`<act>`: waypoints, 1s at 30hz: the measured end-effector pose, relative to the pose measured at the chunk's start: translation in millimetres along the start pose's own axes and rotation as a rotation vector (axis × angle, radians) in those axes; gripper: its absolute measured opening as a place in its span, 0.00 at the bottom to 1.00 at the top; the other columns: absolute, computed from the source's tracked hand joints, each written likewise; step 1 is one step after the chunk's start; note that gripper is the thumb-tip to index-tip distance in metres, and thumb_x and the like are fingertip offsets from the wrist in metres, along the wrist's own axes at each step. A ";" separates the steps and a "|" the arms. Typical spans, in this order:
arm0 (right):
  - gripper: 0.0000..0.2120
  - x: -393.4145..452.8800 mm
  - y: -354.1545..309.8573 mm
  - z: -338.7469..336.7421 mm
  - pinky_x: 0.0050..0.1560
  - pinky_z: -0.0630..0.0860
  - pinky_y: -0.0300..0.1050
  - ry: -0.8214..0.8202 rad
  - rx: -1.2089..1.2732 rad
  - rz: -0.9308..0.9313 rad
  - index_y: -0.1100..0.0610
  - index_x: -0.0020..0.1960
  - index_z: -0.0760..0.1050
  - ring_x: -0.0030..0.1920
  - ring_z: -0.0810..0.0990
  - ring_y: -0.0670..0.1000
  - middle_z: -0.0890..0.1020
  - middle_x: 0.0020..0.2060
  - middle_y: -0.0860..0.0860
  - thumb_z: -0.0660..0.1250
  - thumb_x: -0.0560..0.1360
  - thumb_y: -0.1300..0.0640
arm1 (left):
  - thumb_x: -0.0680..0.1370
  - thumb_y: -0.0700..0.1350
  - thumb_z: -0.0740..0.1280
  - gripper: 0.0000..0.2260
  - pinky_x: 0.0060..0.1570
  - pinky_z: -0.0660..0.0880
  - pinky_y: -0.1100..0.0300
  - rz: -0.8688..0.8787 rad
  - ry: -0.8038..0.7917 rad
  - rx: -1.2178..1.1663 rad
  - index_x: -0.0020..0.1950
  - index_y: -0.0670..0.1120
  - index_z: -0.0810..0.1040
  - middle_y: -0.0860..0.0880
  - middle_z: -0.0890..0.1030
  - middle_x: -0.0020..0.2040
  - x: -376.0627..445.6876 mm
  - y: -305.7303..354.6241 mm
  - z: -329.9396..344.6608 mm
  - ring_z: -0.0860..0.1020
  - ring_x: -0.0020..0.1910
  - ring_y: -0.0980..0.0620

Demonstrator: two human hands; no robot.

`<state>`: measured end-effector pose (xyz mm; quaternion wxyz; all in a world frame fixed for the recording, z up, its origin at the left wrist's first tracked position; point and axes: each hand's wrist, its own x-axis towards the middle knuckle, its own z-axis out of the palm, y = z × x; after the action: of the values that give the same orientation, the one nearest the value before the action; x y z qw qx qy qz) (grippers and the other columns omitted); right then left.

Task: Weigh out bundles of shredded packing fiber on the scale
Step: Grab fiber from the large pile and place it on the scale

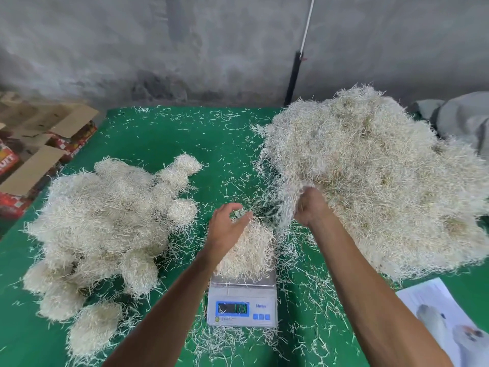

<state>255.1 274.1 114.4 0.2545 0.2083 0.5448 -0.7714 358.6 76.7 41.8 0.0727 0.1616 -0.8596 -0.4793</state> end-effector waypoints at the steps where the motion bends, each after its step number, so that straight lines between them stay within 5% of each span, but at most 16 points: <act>1: 0.27 1.6 8.7 -11.0 0.47 0.83 0.44 0.059 -0.039 0.002 0.62 0.82 0.55 0.53 0.78 0.53 0.76 0.55 0.58 0.53 0.85 0.58 | 0.75 0.62 0.70 0.21 0.69 0.70 0.42 0.003 0.006 -0.007 0.65 0.56 0.76 0.53 0.74 0.68 0.3 1.1 1.3 0.72 0.67 0.52; 2: 0.26 10.6 19.8 -23.4 0.34 0.78 0.37 0.109 -0.063 0.002 0.64 0.82 0.55 0.44 0.75 0.48 0.74 0.47 0.54 0.54 0.85 0.60 | 0.74 0.63 0.70 0.21 0.69 0.70 0.43 0.003 0.010 -0.012 0.64 0.56 0.76 0.53 0.74 0.68 0.1 2.0 2.3 0.72 0.67 0.53; 4: 0.26 29.8 34.7 -39.8 0.28 0.74 0.35 0.157 -0.029 0.078 0.66 0.82 0.56 0.53 0.80 0.48 0.77 0.55 0.59 0.54 0.85 0.62 | 0.73 0.66 0.69 0.23 0.67 0.70 0.45 0.007 0.018 -0.022 0.64 0.57 0.76 0.54 0.75 0.67 -1.1 4.3 4.9 0.72 0.66 0.55; 6: 0.26 43.1 31.8 -49.1 0.37 0.78 0.33 0.195 0.211 0.180 0.62 0.83 0.52 0.77 0.69 0.56 0.66 0.77 0.62 0.51 0.86 0.60 | 0.73 0.68 0.67 0.24 0.66 0.72 0.46 0.024 0.024 -0.025 0.63 0.57 0.76 0.55 0.75 0.66 -3.6 5.7 8.7 0.73 0.64 0.56; 7: 0.26 49.1 26.6 -60.0 0.49 0.81 0.35 0.292 0.213 0.180 0.60 0.83 0.53 0.79 0.64 0.58 0.63 0.80 0.60 0.51 0.86 0.59 | 0.74 0.68 0.67 0.23 0.65 0.73 0.47 0.038 0.038 -0.026 0.62 0.57 0.76 0.55 0.76 0.65 -5.2 5.0 9.9 0.74 0.63 0.56; 8: 0.25 42.6 13.4 -62.3 0.59 0.80 0.41 0.303 -0.140 0.083 0.58 0.82 0.56 0.78 0.66 0.59 0.65 0.79 0.59 0.54 0.86 0.59 | 0.75 0.66 0.66 0.21 0.65 0.73 0.47 0.055 0.056 -0.019 0.62 0.56 0.77 0.56 0.77 0.64 -6.6 3.6 10.4 0.75 0.62 0.56; 9: 0.25 37.9 1.1 -68.8 0.61 0.81 0.46 0.287 0.305 0.085 0.56 0.81 0.60 0.73 0.71 0.59 0.69 0.76 0.57 0.58 0.85 0.59 | 0.76 0.65 0.66 0.19 0.65 0.73 0.47 0.068 0.075 -0.009 0.61 0.55 0.77 0.55 0.78 0.62 -7.4 1.5 10.1 0.75 0.62 0.56; 11: 0.26 37.3 -21.0 -79.9 0.57 0.83 0.58 0.136 0.745 -0.017 0.54 0.80 0.63 0.67 0.76 0.60 0.72 0.71 0.56 0.63 0.83 0.54 | 0.78 0.62 0.66 0.17 0.64 0.74 0.48 0.076 0.110 -0.002 0.61 0.54 0.77 0.55 0.79 0.61 -10.1 -2.5 6.7 0.76 0.61 0.55; 14: 0.31 32.6 -1.7 -90.5 0.69 0.68 0.76 0.283 0.243 -0.008 0.52 0.82 0.58 0.73 0.69 0.65 0.68 0.74 0.61 0.61 0.83 0.45 | 0.80 0.54 0.67 0.12 0.63 0.75 0.50 0.087 0.151 0.003 0.59 0.49 0.79 0.53 0.81 0.59 -13.7 -5.5 1.9 0.77 0.59 0.55; 17: 0.24 24.4 54.1 -95.6 0.71 0.69 0.69 0.435 -0.025 0.062 0.55 0.78 0.64 0.73 0.70 0.62 0.68 0.76 0.58 0.60 0.84 0.50 | 0.80 0.45 0.67 0.08 0.63 0.75 0.51 0.103 0.200 -0.008 0.57 0.46 0.79 0.51 0.81 0.57 -19.6 -12.5 0.7 0.78 0.58 0.54; 21: 0.22 15.8 110.8 -88.7 0.73 0.72 0.58 0.326 0.006 0.100 0.62 0.76 0.68 0.74 0.73 0.61 0.72 0.75 0.61 0.59 0.85 0.55 | 0.80 0.44 0.67 0.08 0.62 0.75 0.52 0.125 0.194 0.014 0.58 0.45 0.79 0.50 0.81 0.57 -28.8 -22.2 -2.2 0.77 0.58 0.53; 26: 0.20 5.8 122.1 -62.6 0.71 0.74 0.61 0.301 -0.107 0.008 0.64 0.72 0.72 0.53 0.76 0.55 0.76 0.71 0.63 0.63 0.82 0.57 | 0.80 0.48 0.67 0.08 0.63 0.74 0.53 0.120 0.212 -0.030 0.58 0.49 0.78 0.53 0.80 0.57 -35.6 -32.2 -6.0 0.76 0.58 0.56; 30: 0.09 -9.9 117.3 -23.7 0.62 0.80 0.54 0.209 -0.306 -0.240 0.61 0.60 0.79 0.58 0.83 0.61 0.81 0.60 0.63 0.68 0.82 0.60 | 0.80 0.58 0.65 0.17 0.65 0.72 0.57 0.074 0.214 -0.044 0.65 0.52 0.73 0.55 0.77 0.63 -39.1 -36.0 -7.0 0.74 0.62 0.58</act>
<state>336.6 265.6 26.6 0.1316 0.1797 0.6997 -0.6788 404.7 67.1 16.1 0.1853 0.1785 -0.8415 -0.4750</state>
